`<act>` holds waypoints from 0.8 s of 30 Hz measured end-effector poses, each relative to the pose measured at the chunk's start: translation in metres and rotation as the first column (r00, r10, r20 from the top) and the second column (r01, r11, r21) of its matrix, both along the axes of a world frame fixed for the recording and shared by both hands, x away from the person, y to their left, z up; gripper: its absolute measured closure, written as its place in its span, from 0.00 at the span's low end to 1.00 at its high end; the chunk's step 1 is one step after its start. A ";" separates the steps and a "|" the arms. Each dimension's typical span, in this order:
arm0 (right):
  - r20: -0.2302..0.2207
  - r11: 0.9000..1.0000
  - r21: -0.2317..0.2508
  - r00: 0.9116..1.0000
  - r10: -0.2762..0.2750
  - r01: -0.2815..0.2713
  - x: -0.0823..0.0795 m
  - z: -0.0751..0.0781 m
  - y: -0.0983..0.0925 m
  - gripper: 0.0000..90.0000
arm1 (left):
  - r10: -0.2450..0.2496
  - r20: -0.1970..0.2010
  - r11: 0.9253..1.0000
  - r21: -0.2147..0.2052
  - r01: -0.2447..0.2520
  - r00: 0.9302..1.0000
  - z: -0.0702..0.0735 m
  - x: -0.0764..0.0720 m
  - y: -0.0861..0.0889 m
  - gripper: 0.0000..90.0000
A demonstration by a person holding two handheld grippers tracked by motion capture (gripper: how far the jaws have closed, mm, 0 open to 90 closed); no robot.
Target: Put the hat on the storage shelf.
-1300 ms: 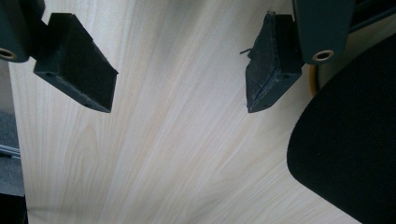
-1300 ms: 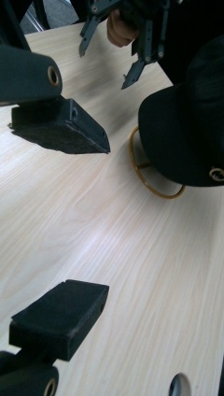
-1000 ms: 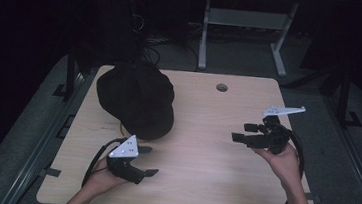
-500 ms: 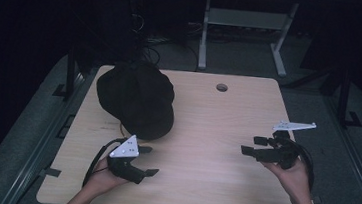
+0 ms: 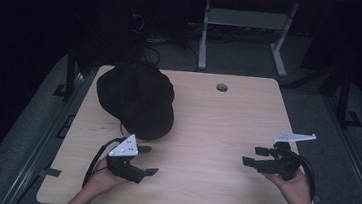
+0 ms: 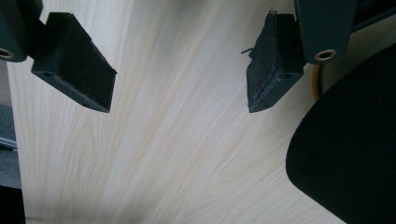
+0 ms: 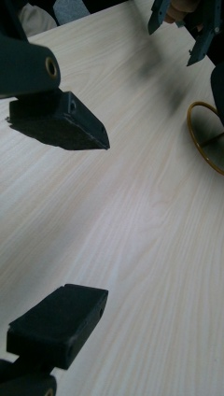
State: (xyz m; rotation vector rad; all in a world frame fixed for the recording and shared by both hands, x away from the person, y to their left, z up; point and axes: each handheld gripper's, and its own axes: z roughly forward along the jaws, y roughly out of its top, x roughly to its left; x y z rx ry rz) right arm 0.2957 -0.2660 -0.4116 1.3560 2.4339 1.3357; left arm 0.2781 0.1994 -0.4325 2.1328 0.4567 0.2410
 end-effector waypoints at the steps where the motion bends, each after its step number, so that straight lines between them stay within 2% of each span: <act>1: -0.002 1.000 0.001 1.000 0.000 0.000 -0.001 -0.002 -0.001 0.25 | 0.001 0.001 1.000 0.000 -0.001 1.000 0.000 0.000 0.000 0.26; 16: 0.014 1.000 0.018 1.000 -0.024 0.023 -0.026 -0.022 -0.008 0.25 | 0.007 -0.001 1.000 -0.001 -0.007 1.000 0.000 0.000 0.001 0.26; 24: 0.014 1.000 0.013 1.000 -0.024 0.024 -0.037 -0.028 -0.007 0.23 | 0.002 -0.018 1.000 -0.015 -0.002 1.000 0.001 0.000 0.000 0.26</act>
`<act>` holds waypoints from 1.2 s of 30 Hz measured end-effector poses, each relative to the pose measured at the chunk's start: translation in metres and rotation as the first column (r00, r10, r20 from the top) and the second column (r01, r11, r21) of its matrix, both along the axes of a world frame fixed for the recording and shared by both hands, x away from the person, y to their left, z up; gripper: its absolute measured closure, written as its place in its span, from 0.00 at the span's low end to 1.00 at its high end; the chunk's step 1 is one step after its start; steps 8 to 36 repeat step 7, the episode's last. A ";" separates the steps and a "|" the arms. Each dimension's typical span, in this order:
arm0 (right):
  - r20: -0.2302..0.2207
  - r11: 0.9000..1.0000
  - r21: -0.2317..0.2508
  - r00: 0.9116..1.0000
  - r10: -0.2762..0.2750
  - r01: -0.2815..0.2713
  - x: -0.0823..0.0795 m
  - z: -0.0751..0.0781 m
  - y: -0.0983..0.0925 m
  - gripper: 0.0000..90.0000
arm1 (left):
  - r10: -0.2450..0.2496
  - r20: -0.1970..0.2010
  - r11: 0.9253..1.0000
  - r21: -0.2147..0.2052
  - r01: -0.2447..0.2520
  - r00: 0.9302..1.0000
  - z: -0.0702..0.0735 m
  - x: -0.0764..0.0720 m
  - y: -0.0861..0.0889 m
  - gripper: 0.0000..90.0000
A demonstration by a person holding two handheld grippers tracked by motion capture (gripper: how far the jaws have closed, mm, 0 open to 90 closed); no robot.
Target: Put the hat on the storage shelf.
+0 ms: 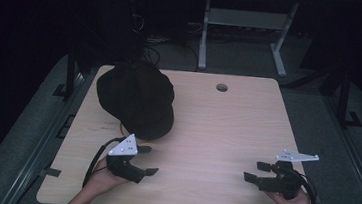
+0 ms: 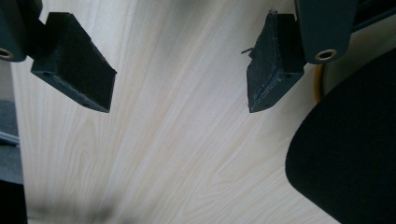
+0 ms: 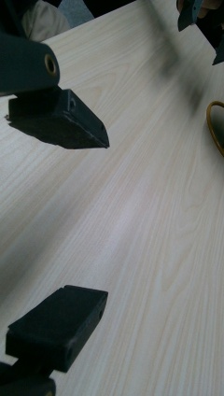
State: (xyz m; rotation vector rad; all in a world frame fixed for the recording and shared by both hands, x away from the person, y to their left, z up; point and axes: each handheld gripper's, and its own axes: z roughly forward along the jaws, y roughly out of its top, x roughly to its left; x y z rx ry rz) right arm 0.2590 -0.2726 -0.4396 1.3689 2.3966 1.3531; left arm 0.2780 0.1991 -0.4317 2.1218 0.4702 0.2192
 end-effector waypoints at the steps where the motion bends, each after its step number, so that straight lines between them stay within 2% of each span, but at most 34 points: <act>1: 0.007 1.000 0.001 1.000 -0.003 0.003 -0.002 -0.001 0.000 0.23 | 0.002 0.000 1.000 -0.003 -0.002 1.000 0.000 0.000 -0.001 0.26; 7: 0.035 0.999 0.034 0.999 0.001 -0.002 -0.013 -0.004 0.003 0.21 | 0.002 0.005 1.000 -0.002 -0.002 1.000 0.000 0.000 -0.002 0.26; 36: 0.035 0.999 0.034 0.999 0.001 -0.002 -0.013 -0.004 0.003 0.21 | 0.002 0.005 1.000 -0.002 -0.002 1.000 0.000 0.000 -0.002 0.26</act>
